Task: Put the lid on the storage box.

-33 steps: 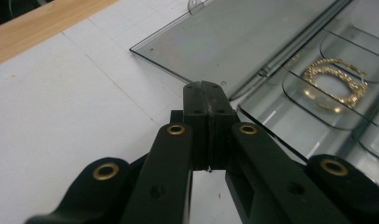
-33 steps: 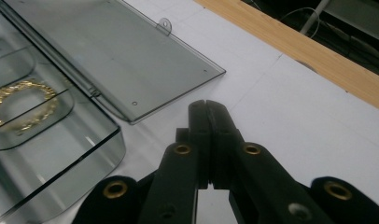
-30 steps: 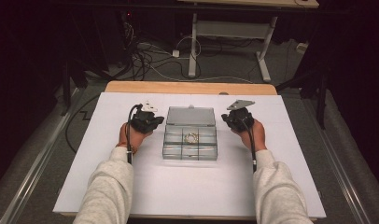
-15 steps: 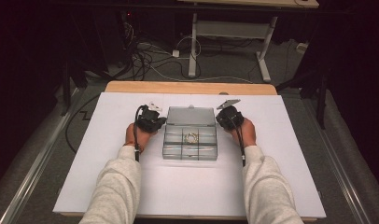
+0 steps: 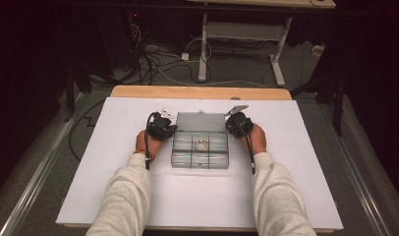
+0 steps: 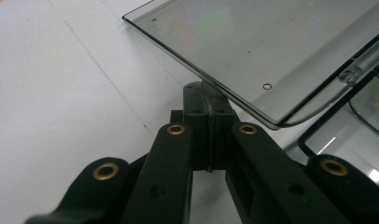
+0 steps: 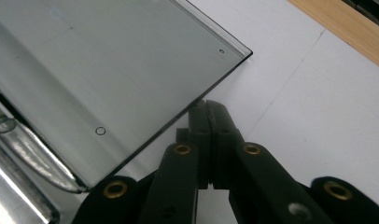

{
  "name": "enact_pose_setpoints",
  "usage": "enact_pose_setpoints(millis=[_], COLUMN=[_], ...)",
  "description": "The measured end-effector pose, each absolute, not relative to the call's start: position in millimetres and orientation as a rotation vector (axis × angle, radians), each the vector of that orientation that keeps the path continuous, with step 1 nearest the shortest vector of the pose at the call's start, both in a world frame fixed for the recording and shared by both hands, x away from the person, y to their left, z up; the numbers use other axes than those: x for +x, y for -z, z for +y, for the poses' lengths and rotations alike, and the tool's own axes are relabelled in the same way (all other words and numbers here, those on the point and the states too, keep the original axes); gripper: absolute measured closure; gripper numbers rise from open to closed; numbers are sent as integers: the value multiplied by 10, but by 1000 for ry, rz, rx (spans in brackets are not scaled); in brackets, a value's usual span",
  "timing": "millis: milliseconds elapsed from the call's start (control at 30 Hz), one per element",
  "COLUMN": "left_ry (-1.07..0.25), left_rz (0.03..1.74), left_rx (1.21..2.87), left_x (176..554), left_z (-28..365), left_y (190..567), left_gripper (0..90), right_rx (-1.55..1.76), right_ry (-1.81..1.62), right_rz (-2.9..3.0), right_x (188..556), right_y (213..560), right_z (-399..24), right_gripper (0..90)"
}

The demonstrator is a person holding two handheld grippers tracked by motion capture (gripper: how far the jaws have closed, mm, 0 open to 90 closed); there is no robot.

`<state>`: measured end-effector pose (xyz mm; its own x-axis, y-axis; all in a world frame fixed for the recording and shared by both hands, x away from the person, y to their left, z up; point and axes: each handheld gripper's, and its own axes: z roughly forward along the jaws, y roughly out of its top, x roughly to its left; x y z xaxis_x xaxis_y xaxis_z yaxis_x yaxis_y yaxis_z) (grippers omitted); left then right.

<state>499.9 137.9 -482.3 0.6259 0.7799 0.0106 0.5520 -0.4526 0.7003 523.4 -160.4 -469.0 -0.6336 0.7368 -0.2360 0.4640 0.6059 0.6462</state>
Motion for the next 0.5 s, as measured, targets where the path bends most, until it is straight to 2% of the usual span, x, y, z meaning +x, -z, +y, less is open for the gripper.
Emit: enact_pose_setpoints(millis=[500], left_ry=[-488], left_rz=[1042], left_rx=[2164], left_x=[5003], left_z=[1335], left_y=[4812], left_gripper=[877], right_rx=[986], right_ry=[-800], right_rz=[2287], right_x=[5234], right_y=[4702], right_z=[-1571], right_gripper=[900])
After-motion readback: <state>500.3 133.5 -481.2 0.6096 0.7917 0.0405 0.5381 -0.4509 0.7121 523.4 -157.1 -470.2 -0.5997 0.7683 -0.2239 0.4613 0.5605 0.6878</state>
